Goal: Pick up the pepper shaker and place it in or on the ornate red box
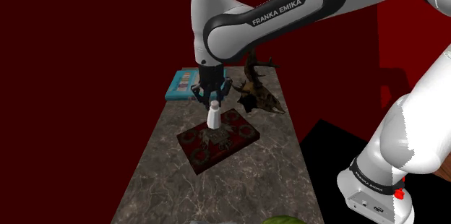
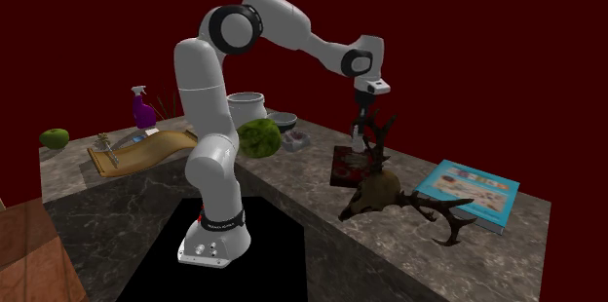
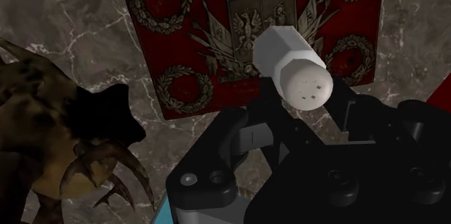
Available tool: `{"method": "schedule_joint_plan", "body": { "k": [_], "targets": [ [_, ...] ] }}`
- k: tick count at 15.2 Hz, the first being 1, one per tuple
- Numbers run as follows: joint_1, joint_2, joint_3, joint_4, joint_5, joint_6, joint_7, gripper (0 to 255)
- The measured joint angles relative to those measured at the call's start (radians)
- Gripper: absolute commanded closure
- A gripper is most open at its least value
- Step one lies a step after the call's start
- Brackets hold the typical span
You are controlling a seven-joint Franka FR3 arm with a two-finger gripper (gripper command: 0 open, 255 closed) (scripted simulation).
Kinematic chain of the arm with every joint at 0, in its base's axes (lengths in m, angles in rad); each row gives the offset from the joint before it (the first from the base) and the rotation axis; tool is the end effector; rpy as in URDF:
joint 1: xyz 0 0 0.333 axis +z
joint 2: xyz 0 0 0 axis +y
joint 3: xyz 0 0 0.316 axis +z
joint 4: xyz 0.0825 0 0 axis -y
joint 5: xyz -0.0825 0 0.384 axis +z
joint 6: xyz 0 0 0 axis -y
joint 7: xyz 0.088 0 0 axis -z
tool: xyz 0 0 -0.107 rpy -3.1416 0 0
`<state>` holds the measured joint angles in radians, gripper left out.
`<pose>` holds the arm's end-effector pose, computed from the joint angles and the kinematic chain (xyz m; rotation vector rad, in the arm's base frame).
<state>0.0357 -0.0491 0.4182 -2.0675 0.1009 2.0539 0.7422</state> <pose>0.4830 0.2441 0.4549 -3.0231 0.5095 0.0204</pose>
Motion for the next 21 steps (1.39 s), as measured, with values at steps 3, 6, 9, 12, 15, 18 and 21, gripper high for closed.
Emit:
{"method": "schedule_joint_plan", "body": {
  "k": [3, 6, 9, 12, 15, 18, 21],
  "targets": [
    [0.002, 0.014, 0.003, -0.027, -0.004, 0.04, 0.004, 255],
    [0.004, 0.031, 0.005, -0.054, -0.01, 0.083, 0.007, 255],
    [0.003, 0.039, 0.005, -0.062, -0.013, 0.098, 0.007, 255],
    [0.003, 0.039, 0.005, -0.064, -0.013, 0.1, 0.007, 255],
    [0.003, 0.039, 0.005, -0.064, -0.013, 0.101, 0.007, 0],
    [0.003, 0.039, 0.005, -0.064, -0.013, 0.101, 0.007, 0],
    [0.003, 0.031, 0.004, -0.056, -0.01, 0.086, 0.005, 0]
  ]
}}
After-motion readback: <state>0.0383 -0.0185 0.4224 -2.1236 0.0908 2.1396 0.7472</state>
